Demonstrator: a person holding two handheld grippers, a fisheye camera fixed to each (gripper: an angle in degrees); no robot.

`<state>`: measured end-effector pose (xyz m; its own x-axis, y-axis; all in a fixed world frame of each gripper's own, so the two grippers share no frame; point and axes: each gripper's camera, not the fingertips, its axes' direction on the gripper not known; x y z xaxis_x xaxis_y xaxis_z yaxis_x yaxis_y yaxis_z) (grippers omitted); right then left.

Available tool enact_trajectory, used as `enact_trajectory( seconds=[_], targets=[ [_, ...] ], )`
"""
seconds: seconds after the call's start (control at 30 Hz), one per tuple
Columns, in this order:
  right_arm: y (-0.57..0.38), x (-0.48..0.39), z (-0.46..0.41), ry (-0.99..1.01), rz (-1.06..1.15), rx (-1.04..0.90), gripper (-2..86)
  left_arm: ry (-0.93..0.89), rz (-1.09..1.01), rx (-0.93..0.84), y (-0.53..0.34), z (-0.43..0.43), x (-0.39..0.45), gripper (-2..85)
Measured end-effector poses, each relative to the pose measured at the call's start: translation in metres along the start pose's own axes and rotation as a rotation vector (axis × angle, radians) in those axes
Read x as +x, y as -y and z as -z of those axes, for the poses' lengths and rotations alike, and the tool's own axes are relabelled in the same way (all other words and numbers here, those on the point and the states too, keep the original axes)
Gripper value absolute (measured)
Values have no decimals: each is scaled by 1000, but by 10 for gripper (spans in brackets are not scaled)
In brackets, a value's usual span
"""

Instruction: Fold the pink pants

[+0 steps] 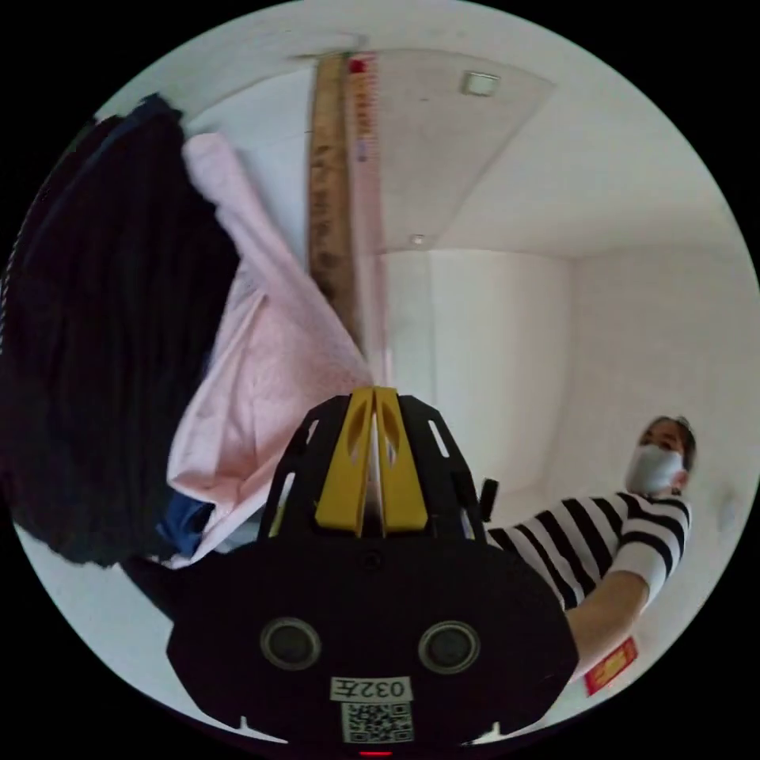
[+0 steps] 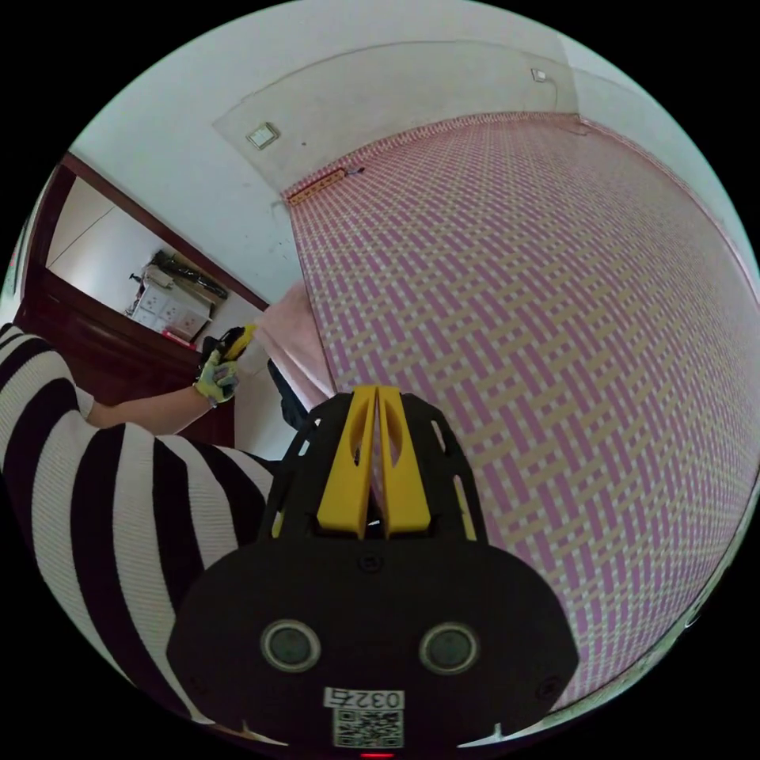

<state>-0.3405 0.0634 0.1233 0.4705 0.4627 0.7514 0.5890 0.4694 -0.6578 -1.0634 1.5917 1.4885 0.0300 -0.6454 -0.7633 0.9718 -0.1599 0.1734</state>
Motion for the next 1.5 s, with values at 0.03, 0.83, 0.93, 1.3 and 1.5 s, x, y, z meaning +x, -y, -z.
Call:
enact_trajectory(
  seconds=[0.03, 0.83, 0.93, 1.3, 1.5],
  targets=[
    [-13, 7, 3, 0, -3, 17, -10, -102, -71, 26, -8, 5, 18, -9],
    [-313, 163, 38, -73, -311, 395, -10, -1107, -876, -41, -205, -129, 518, -9],
    [-333, 164, 37, -129, -351, 424, -10, -957, -1020, -138, -242, -115, 539, -9],
    [-381, 151, 11, -231, -550, 618, 36, -613, -989, -491, -364, -100, 564, -9],
    [-374, 109, -16, -401, -544, 544, 128, -617, -916, -483, -429, -70, 580, -9]
  ],
)
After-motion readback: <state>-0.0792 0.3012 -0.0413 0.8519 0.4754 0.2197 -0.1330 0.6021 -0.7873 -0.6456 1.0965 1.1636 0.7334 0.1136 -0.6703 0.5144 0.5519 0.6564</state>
